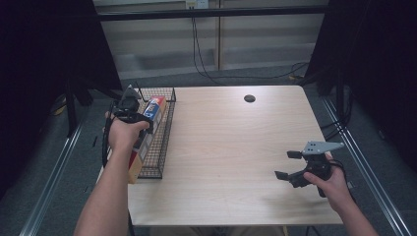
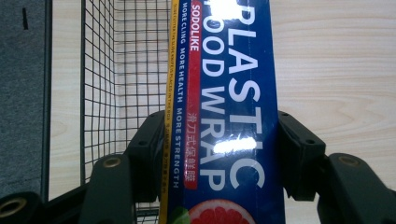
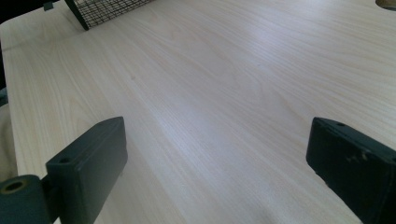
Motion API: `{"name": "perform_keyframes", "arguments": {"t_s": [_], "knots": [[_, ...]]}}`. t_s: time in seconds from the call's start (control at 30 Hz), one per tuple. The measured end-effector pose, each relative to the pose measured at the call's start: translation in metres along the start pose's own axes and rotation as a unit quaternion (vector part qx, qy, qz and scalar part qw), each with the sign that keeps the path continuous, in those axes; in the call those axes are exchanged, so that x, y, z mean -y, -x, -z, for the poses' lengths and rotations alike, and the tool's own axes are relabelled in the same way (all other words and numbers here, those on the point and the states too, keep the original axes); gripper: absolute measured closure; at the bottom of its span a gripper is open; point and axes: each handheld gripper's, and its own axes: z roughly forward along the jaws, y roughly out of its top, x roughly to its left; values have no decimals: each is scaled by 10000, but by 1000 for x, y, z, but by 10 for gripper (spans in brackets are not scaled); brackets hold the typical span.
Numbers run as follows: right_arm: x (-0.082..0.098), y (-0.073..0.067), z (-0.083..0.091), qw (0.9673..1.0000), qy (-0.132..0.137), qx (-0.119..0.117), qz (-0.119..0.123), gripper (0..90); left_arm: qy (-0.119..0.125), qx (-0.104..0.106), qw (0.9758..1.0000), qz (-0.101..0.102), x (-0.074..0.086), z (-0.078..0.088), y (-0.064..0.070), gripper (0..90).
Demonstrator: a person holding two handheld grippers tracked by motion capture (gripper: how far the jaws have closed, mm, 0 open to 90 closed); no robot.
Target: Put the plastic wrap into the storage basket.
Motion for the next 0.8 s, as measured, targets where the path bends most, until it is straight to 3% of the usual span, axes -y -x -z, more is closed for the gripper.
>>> {"name": "perform_keyframes", "arguments": {"t_s": [0.8], "knots": [[0,0,-1,10000,-35,-27,40,51,-96,-76,9993,343,4,-18,-10,428]]}}
